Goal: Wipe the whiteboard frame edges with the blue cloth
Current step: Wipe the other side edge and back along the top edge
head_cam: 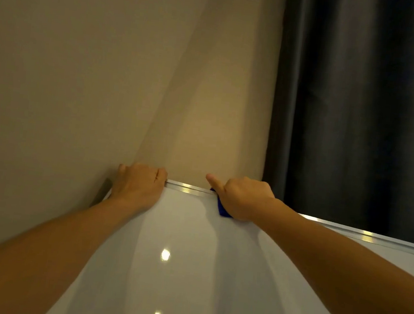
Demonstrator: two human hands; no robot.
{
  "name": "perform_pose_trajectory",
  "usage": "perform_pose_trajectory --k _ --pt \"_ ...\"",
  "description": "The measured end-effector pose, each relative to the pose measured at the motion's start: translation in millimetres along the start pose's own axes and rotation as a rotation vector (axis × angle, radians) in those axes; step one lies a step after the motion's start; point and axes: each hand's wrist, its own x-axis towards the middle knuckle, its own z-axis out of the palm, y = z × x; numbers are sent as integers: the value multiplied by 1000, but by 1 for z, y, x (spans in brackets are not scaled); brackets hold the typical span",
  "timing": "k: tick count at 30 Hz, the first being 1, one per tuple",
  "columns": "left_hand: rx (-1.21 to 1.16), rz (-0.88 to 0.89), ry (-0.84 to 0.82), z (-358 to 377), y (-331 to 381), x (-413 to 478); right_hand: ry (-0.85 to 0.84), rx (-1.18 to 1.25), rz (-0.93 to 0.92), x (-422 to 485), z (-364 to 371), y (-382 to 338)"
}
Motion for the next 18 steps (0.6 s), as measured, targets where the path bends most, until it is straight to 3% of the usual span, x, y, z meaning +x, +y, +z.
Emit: perform_pose_trajectory --k 5,9,13,18 --pt "15 -13 4 5 17 -2 49 30 30 -11 -2 -16" --pt "26 -1 6 1 11 -4 192 287 118 -32 9 -14" --pt "89 -21 -92 -4 15 3 141 313 5 -63 14 15" --pt "179 -80 -233 -8 25 8 111 231 17 -110 27 52"
